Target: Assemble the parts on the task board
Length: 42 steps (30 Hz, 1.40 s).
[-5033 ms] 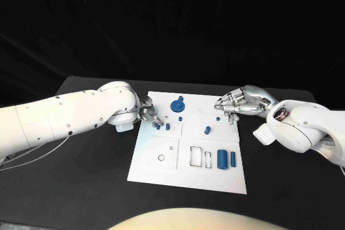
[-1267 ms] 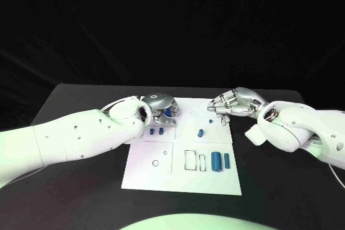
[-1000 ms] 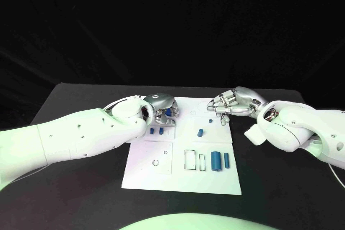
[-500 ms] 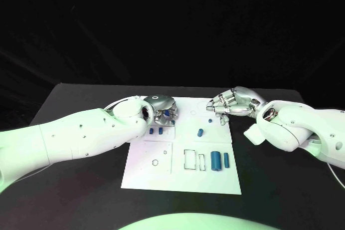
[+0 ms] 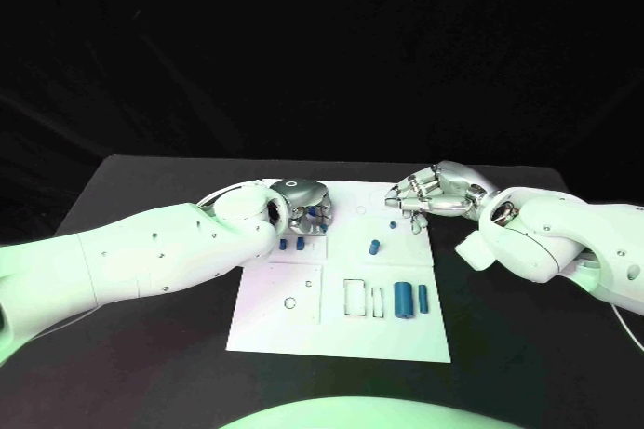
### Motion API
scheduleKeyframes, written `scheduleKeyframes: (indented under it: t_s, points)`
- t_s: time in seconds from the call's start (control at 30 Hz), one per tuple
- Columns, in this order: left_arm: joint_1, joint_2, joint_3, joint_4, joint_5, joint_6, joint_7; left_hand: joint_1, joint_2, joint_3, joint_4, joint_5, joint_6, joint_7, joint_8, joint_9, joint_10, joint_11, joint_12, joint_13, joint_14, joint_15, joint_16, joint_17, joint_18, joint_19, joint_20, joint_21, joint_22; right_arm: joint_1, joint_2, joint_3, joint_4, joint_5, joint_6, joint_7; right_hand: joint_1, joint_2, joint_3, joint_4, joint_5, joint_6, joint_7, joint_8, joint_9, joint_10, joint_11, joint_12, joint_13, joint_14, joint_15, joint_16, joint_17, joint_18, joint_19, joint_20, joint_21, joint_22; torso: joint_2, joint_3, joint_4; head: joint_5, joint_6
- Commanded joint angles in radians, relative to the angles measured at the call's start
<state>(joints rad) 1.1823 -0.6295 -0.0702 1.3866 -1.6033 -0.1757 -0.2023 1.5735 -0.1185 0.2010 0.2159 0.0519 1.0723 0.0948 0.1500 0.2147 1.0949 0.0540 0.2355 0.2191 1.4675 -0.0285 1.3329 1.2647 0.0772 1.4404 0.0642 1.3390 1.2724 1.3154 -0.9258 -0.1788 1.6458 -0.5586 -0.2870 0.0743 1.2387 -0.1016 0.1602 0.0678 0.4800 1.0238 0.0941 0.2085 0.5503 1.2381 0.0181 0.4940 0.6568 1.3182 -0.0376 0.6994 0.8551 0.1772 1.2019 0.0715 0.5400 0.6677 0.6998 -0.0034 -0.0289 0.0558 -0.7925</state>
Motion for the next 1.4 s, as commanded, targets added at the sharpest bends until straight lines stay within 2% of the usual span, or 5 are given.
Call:
scheduleKeyframes:
  t_s: [0.03,0.53,0.8,1.13,1.4]
  points:
    - [-0.001,0.005,0.001,0.000,-0.003,0.017,0.002,0.009,-0.003,0.006,0.000,-0.003,0.006,0.001,-0.003,-0.001,0.007,0.000,-0.007,-0.001,0.033,0.004,0.004,0.000,-0.009,0.007,-0.002,0.004,0.001,-0.001,0.000,0.000,0.003,-0.005,0.007,0.011,0.004,0.005,0.002,0.003,0.005,-0.005,0.002,0.003,0.001,-0.007,0.001,-0.001,0.001,-0.005,0.000,-0.007,-0.001,0.004,-0.008,0.001,0.004,0.001,0.000,-0.0001,-0.0005,0.000,-0.001]
    - [-0.003,0.009,0.001,-0.005,0.002,0.040,-0.007,0.006,-0.006,0.030,-0.003,-0.003,0.018,0.007,-0.011,-0.006,0.032,0.003,-0.022,-0.013,0.033,0.007,0.010,0.001,-0.011,0.010,0.000,0.013,0.013,0.000,-0.001,0.000,0.006,-0.006,0.008,0.010,0.004,0.006,0.003,0.003,0.005,-0.006,0.002,0.004,0.003,-0.007,0.001,-0.001,0.002,-0.004,0.001,-0.003,0.002,0.004,-0.009,0.001,0.004,0.002,0.001,-0.0001,-0.0004,-0.003,-0.005]
    - [-0.004,0.009,0.001,-0.006,0.002,0.050,-0.019,0.031,0.006,0.070,-0.028,-0.003,0.043,0.014,-0.012,-0.007,0.073,-0.005,-0.029,-0.019,0.035,0.001,0.021,0.010,-0.015,0.018,-0.003,0.031,0.035,0.000,-0.002,0.000,0.007,-0.007,0.007,0.010,0.004,0.006,0.003,0.003,0.005,-0.006,0.002,0.004,0.003,-0.007,0.001,-0.001,0.002,-0.004,0.001,-0.003,0.002,0.004,-0.009,0.001,0.004,0.002,0.000,-0.0002,0.0001,-0.003,-0.007]
    - [-0.004,0.008,0.001,-0.007,0.015,0.007,-0.010,0.033,0.001,0.102,-0.053,-0.003,0.054,0.018,-0.024,-0.011,0.094,-0.004,-0.047,-0.027,0.035,0.001,0.026,0.010,-0.018,0.023,-0.005,0.042,0.050,0.000,-0.002,0.000,0.006,-0.008,0.007,0.011,0.004,0.006,0.003,0.003,0.005,-0.006,0.002,0.004,0.003,-0.007,0.001,-0.001,0.002,-0.004,0.001,-0.003,0.002,0.004,-0.009,0.001,0.004,0.002,0.000,-0.0002,0.0002,-0.003,-0.008]
    - [-0.004,-0.005,0.004,0.006,0.033,-0.029,0.001,0.019,-0.008,0.112,-0.055,-0.003,0.058,0.021,-0.030,-0.014,0.099,-0.001,-0.057,-0.031,0.036,0.003,0.027,0.008,-0.019,0.025,-0.003,0.047,0.055,0.000,-0.001,0.000,0.003,-0.012,0.006,0.012,0.004,0.006,0.003,0.003,0.005,-0.006,0.002,0.004,0.003,-0.007,0.001,-0.001,0.002,-0.004,0.001,-0.003,0.002,0.004,-0.009,0.001,0.004,0.002,-0.001,-0.0014,-0.0001,-0.002,-0.006]
